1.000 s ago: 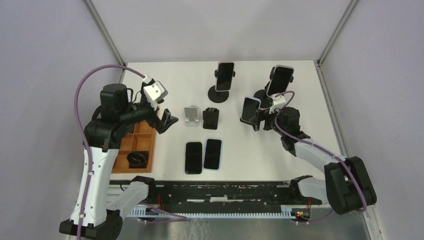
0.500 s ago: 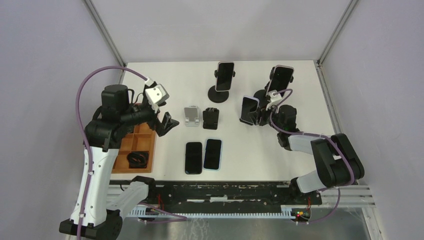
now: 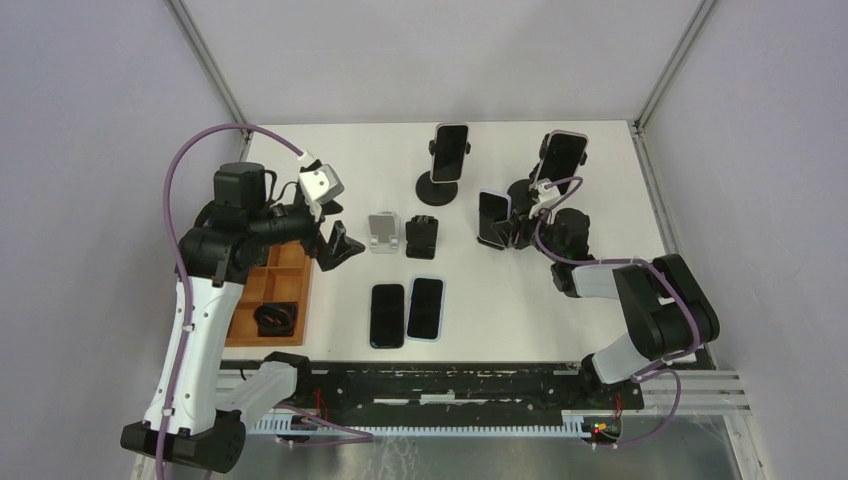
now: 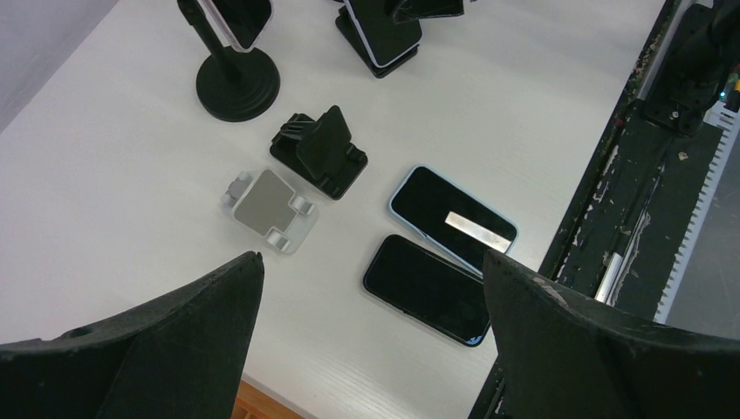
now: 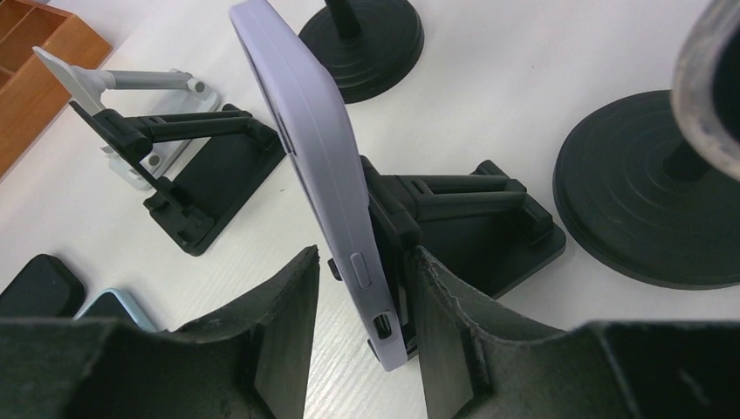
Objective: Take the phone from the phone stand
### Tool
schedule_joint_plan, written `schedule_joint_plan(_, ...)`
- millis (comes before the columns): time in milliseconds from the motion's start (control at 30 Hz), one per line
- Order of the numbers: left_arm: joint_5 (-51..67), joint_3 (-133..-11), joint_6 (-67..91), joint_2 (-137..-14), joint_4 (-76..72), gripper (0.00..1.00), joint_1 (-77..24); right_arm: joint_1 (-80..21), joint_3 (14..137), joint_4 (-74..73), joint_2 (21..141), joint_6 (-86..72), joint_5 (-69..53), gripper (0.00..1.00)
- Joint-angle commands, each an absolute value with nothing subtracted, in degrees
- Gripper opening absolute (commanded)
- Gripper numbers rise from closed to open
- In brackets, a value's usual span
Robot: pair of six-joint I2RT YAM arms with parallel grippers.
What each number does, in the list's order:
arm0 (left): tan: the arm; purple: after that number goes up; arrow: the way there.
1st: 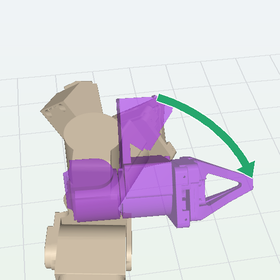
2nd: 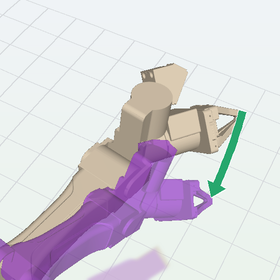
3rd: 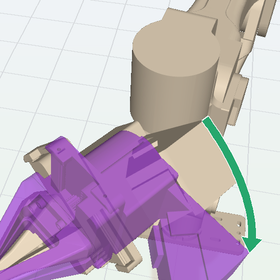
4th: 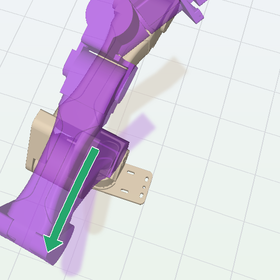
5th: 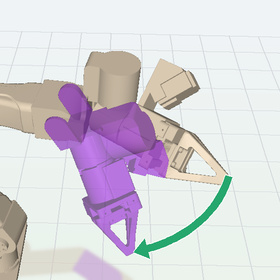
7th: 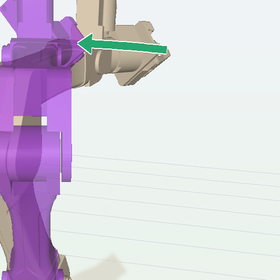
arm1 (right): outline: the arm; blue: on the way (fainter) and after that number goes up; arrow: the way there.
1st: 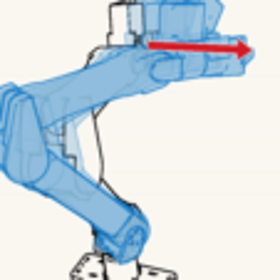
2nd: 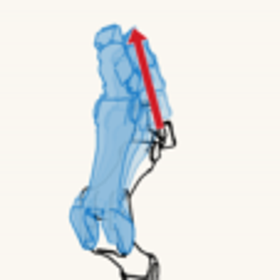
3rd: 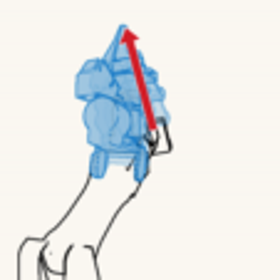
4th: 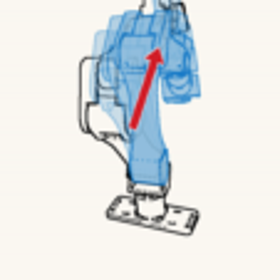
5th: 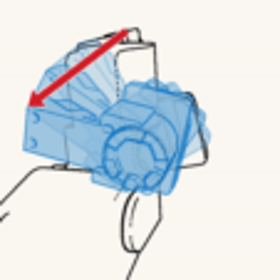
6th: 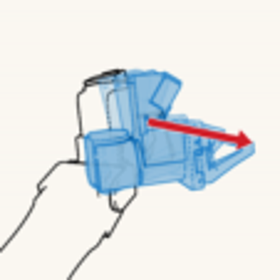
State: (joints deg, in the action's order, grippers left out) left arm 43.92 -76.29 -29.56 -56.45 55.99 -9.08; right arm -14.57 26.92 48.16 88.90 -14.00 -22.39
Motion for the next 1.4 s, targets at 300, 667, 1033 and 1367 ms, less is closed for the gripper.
schedule_joint_plan(300, 46.94, -78.32, -32.26, -54.92, 57.44, 1.0, -9.05, -14.96, 27.19, 58.25, 91.19, -19.21, -27.23, 0.05)
schedule_joint_plan(667, 49.22, -77.76, -32.83, -54.39, 57.58, 1.0, -9.05, -19.58, 20.46, 61.1, 79.65, -24.54, -30.25, 0.0)
schedule_joint_plan(1033, 54.69, -74.95, -39.59, -53.09, 61.85, 1.0, -9.05, -29.78, 18.38, 55.82, 58.83, -31.51, -35.59, 0.0)
schedule_joint_plan(1367, 57.56, -72.96, -42.72, -49.57, 59.94, 1.0, -9.05, -39.63, 17.34, 74.78, 54.35, -46.32, -38.65, 0.0)
